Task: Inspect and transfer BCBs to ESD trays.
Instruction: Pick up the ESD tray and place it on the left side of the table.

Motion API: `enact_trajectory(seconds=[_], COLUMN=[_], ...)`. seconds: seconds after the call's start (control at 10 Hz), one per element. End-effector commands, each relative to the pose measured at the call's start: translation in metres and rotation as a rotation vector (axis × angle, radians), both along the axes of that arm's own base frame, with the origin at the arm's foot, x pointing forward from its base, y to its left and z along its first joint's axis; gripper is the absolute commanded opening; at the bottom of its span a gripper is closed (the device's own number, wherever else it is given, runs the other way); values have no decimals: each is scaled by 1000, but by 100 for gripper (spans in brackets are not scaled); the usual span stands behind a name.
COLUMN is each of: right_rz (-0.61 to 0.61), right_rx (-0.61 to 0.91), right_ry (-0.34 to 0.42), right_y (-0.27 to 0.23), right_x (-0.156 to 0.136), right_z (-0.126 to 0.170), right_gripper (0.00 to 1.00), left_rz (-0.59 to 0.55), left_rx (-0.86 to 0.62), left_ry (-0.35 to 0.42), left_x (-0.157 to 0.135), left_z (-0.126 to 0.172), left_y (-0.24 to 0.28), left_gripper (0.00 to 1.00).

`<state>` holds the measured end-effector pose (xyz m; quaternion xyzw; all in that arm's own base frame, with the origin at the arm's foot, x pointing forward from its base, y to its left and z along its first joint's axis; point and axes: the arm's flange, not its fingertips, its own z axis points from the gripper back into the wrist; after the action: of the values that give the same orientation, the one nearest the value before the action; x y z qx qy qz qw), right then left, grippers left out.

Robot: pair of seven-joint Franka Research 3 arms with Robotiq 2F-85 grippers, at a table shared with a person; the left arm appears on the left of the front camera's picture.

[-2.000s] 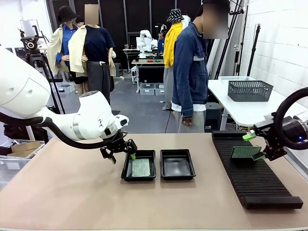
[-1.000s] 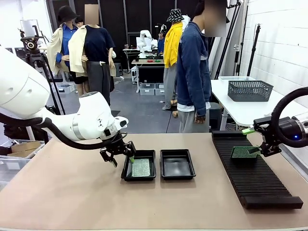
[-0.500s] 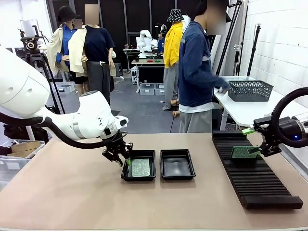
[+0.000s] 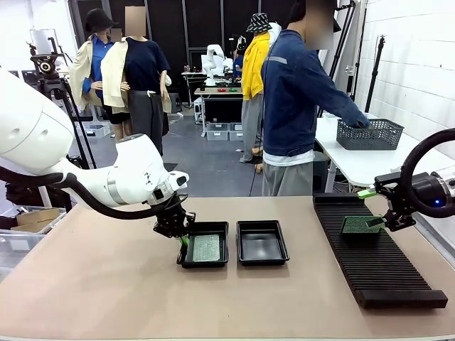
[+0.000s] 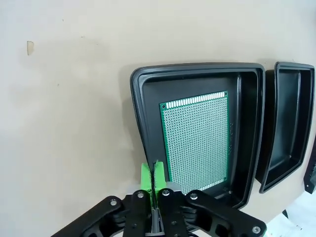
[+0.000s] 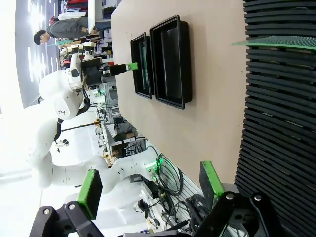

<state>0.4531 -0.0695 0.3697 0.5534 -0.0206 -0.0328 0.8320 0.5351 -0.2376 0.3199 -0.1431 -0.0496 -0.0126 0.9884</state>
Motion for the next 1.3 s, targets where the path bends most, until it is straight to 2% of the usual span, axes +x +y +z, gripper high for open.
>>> enact_trajectory(seconds=[0.0, 0.1, 0.6, 0.9, 1.0, 1.2], right_rz=[-12, -12, -12, -12, -12, 0], right_rx=[-18, -18, -18, -18, -18, 0], right_ry=[9, 9, 9, 9, 9, 0], right_y=[3, 3, 3, 3, 3, 0], right_x=[-3, -3, -3, -3, -3, 0], right_z=[1, 1, 1, 1, 1, 0], right_gripper=[100, 100, 100, 100, 100, 100], left_rz=[-21, 0, -1, -19, -57, -52], left_rx=[-40, 0, -7, 57, 57, 75], left_ry=[46, 0, 11, 3, 19, 8], left_x=[1, 0, 0, -6, -8, -11], left_z=[1, 0, 0, 3, 5, 5], left_y=[2, 0, -1, 28, 39, 63], left_gripper=[0, 0, 0, 0, 0, 0])
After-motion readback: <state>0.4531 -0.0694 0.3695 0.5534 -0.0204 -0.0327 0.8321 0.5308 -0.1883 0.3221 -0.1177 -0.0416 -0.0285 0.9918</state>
